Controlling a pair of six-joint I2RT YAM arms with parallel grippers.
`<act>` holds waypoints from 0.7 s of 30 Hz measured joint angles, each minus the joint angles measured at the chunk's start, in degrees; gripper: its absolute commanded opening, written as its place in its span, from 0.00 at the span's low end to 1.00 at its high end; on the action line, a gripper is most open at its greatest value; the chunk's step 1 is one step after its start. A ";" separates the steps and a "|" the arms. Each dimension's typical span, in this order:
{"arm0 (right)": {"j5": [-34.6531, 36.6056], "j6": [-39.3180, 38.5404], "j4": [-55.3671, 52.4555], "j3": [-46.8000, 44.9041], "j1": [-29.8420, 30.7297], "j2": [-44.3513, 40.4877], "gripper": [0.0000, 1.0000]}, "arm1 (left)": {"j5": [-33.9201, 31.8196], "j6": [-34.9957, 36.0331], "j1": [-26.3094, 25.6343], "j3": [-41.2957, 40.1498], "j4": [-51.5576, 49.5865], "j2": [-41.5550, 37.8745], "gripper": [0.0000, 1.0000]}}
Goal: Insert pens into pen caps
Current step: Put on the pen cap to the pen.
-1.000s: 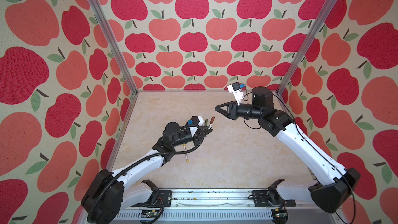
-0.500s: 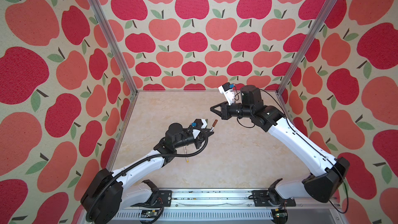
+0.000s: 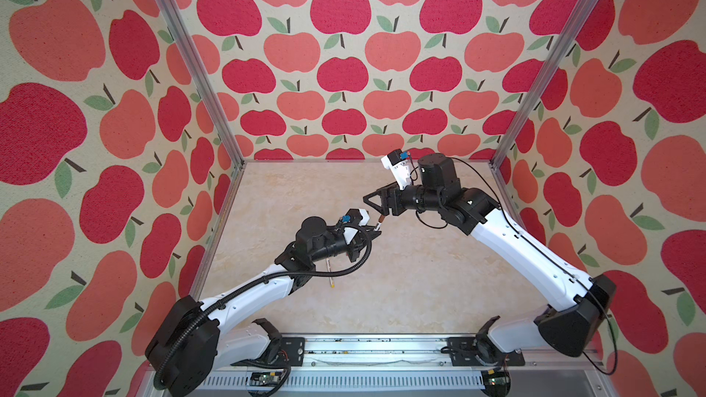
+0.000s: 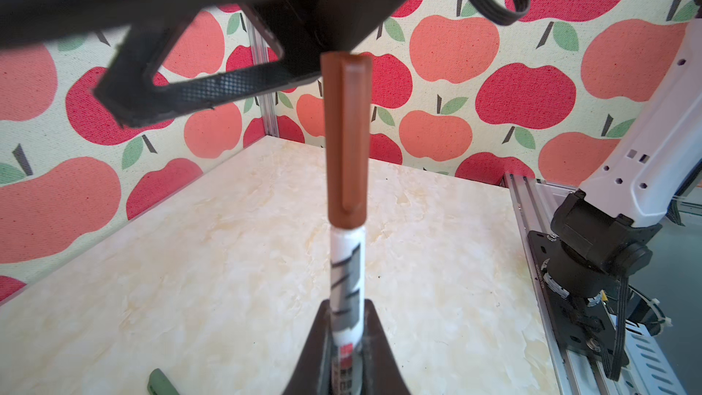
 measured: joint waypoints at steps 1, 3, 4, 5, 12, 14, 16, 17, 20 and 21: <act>-0.66 0.44 0.11 0.00 -0.33 -0.11 0.78 | -0.22 0.00 -0.07 0.00 0.13 0.00 0.00; -2.54 1.97 0.31 -0.02 -1.22 -0.20 0.78 | -0.92 0.02 -0.33 0.00 0.28 -0.02 0.00; -3.37 2.86 0.33 -0.02 -1.68 -0.20 0.78 | -1.29 0.11 -0.46 0.00 0.37 -0.02 0.00; -4.20 4.02 0.28 -0.02 -2.23 -0.20 0.78 | -1.53 0.37 -0.66 0.00 0.39 -0.07 0.00; -7.15 11.39 -7.82 5.44 -4.24 2.45 0.74 | -4.44 6.49 -2.10 2.27 -5.60 -0.35 0.00; -7.65 13.22 -10.16 7.58 -4.24 3.61 0.73 | -6.05 9.49 -2.89 3.48 -8.22 -0.35 0.00; -8.15 15.28 -11.78 8.66 -4.24 4.35 0.72 | -8.22 12.31 -3.69 4.70 -10.64 -0.35 0.00; -8.33 16.44 -12.55 8.87 -4.24 4.68 0.72 | -9.27 13.53 -4.00 5.11 -11.58 -0.35 0.00; -8.57 18.93 -14.53 9.01 -4.24 5.70 0.71 | -11.87 15.56 -4.42 5.75 -13.35 -0.35 0.00; -8.55 19.50 -15.19 9.01 -4.15 6.08 0.71 | -12.57 16.13 -4.44 5.79 -13.81 -0.35 0.00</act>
